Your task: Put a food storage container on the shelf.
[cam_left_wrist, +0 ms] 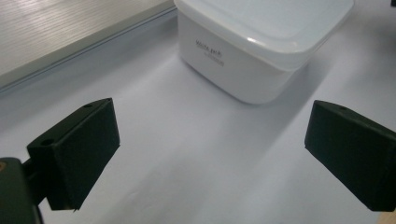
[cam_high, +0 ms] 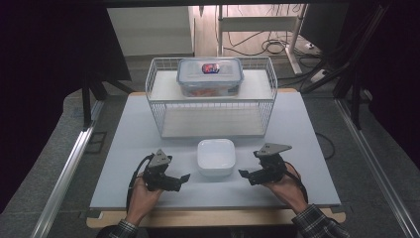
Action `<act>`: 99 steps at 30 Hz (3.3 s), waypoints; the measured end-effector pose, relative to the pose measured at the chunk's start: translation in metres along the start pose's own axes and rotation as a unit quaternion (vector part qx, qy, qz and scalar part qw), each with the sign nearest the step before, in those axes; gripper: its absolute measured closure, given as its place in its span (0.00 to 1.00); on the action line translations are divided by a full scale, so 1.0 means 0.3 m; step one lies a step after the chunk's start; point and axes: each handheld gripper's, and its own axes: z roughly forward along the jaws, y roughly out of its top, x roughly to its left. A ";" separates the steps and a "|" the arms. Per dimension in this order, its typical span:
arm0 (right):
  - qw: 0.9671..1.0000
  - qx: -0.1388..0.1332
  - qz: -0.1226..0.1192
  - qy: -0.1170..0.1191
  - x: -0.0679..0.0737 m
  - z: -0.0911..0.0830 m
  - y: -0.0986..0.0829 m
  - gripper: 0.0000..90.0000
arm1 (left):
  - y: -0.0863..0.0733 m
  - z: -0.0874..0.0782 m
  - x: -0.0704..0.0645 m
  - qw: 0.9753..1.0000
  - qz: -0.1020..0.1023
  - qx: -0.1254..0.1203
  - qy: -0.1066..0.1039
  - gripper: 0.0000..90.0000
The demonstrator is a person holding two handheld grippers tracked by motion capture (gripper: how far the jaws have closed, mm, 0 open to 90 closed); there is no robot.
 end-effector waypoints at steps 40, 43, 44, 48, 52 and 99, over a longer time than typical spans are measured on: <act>0.996 0.045 0.055 0.048 -0.047 0.149 0.155 0.33 | 0.186 0.201 0.053 0.991 -0.066 0.044 -0.106 0.15; 0.990 0.055 0.087 0.093 -0.049 0.147 0.138 0.34 | 0.172 0.219 0.045 0.983 -0.090 0.059 -0.152 0.13; 0.990 0.055 0.087 0.093 -0.049 0.147 0.138 0.34 | 0.168 0.217 0.041 0.982 -0.089 0.063 -0.153 0.13; 0.989 0.057 0.100 0.090 -0.021 0.116 0.120 0.45 | 0.158 0.180 0.020 0.985 -0.076 0.063 -0.142 0.26; 0.989 0.055 0.116 0.070 -0.007 0.078 0.115 0.63 | 0.159 0.130 0.017 0.988 -0.083 0.047 -0.122 0.57; 0.992 -0.068 0.099 0.020 0.032 -0.035 0.170 0.88 | 0.219 0.025 -0.033 0.997 -0.072 -0.028 -0.027 0.86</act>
